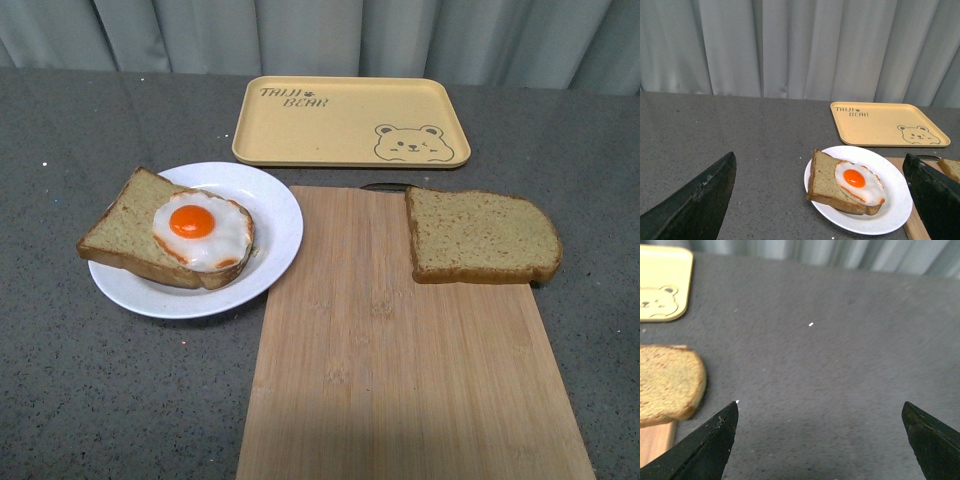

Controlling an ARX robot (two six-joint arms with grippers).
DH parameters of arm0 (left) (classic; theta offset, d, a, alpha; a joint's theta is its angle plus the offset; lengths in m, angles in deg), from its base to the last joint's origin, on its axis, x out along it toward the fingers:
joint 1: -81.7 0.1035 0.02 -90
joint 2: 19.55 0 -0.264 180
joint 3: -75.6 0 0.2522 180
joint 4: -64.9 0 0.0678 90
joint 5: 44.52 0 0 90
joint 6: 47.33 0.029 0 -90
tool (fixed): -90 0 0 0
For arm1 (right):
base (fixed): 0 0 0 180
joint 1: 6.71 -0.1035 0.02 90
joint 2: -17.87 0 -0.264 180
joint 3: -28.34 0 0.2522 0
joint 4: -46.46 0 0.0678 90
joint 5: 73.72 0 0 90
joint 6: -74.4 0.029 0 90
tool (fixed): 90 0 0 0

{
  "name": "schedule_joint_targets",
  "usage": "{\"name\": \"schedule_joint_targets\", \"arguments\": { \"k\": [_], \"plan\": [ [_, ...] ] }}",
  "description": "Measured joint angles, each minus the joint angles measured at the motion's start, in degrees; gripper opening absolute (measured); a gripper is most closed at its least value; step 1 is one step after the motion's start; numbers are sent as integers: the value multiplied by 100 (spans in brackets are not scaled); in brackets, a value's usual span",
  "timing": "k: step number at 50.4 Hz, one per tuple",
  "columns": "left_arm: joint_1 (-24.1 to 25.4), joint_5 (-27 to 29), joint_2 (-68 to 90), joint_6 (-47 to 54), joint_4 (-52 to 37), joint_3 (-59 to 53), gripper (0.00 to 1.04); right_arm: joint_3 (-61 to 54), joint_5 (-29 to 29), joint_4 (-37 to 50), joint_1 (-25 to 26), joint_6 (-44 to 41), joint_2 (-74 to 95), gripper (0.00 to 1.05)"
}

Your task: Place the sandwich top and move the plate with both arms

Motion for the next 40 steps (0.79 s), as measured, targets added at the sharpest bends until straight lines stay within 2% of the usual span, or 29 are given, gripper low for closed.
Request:
{"name": "schedule_joint_targets", "arguments": {
  "k": [14, 24, 40],
  "plan": [
    [0, 0, 0, 2, 0, 0, 98, 1550, -1512, -656, 181, 754, 2457, 95],
    [0, 0, 0, 2, 0, 0, 98, 2441, -2271, -1034, 63, 1287, 3685, 95],
    [0, 0, 0, 2, 0, 0, 98, 3611, -2898, -1091, -382, 2218, 5283, 95]
  ]
}}
